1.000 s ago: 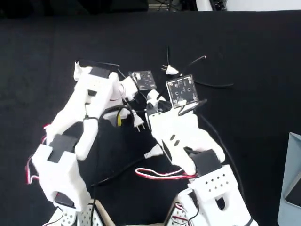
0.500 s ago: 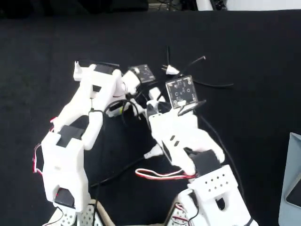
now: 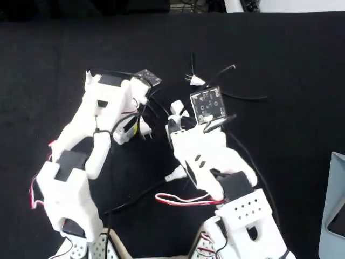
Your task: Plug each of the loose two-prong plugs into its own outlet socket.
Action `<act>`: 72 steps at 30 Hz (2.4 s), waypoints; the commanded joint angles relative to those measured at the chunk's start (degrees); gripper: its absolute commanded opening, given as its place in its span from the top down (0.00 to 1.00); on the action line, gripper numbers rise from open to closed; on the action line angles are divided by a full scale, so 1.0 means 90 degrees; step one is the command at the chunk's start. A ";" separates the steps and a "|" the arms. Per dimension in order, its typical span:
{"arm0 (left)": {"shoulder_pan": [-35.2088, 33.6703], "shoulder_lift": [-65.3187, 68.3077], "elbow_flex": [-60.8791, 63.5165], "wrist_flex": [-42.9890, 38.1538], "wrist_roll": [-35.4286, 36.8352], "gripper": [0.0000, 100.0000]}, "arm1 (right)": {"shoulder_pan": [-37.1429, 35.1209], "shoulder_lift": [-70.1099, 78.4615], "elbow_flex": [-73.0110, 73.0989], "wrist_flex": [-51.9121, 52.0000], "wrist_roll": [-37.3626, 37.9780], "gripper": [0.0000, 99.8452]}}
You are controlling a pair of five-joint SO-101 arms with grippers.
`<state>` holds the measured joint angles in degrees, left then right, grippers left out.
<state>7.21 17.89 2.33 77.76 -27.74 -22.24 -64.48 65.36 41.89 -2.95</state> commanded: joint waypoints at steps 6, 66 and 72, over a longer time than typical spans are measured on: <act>0.0112 -0.1602 0.0982 -0.0244 0.0107 0.73 | 0.0049 -0.0044 -0.0044 -0.0127 0.0000 0.99; 0.0571 -0.5499 0.5065 -0.2813 0.1846 0.83 | 0.0049 -0.0044 0.0024 -0.0127 0.0000 0.99; 0.0991 -0.5568 0.6305 -0.3683 0.2002 0.72 | 0.0049 -0.0044 0.0024 -0.0127 0.0000 0.99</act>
<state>12.22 -30.46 54.81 48.22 -10.24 -22.24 -64.48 66.07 41.89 -2.95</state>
